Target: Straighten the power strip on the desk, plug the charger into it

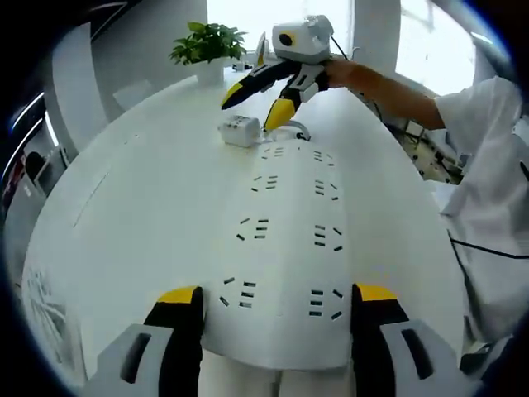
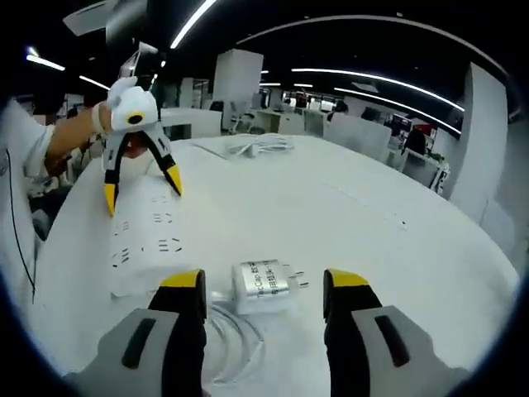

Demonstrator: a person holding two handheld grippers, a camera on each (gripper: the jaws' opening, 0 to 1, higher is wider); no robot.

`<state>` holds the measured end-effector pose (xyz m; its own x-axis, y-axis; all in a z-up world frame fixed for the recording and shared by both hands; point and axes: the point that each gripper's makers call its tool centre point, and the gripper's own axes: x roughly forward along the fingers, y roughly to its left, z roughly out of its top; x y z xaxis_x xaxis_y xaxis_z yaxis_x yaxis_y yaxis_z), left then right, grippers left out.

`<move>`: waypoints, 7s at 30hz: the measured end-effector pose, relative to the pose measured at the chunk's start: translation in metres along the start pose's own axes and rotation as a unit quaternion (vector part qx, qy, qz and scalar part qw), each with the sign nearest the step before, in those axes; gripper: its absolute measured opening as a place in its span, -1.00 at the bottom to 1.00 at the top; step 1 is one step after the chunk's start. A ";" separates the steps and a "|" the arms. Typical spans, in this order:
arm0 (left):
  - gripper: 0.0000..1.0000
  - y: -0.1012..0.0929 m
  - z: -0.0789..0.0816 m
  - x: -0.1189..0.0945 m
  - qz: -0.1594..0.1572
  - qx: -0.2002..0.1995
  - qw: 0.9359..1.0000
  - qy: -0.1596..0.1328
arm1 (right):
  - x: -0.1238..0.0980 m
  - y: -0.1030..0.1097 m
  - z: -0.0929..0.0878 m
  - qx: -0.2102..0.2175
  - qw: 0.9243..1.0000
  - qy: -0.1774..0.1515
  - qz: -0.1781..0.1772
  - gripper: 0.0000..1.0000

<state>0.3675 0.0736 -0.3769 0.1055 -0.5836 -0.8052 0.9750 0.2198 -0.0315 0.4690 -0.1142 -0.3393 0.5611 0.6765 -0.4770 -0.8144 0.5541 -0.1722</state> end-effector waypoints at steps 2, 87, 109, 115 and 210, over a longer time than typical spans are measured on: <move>0.47 0.000 0.000 0.000 0.000 -0.001 1.000 0.001 | 0.009 0.001 0.004 0.020 0.999 -0.022 0.014 0.06; 0.47 -0.002 0.001 -0.002 0.011 -0.007 1.000 -0.010 | -0.049 0.049 -0.037 0.169 0.920 0.003 -0.354 -0.30; 0.47 -0.002 0.001 -0.001 0.013 -0.008 1.000 -0.019 | -0.046 0.067 -0.033 0.108 0.983 -0.012 -0.146 -0.41; 0.47 -0.001 0.001 -0.001 0.016 -0.010 1.000 -0.024 | -0.044 0.066 -0.032 -0.004 0.993 -0.017 -0.114 -0.41; 0.36 -0.006 0.008 -0.005 0.091 -0.032 0.994 -0.045 | -0.019 0.117 0.016 0.300 0.873 0.378 0.064 -0.43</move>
<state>0.3623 0.0694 -0.3677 0.2993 -0.5962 -0.7449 0.9238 0.3763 0.0701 0.3655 -0.0541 -0.3365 0.0283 0.3641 -0.9309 -0.5114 0.8054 0.2995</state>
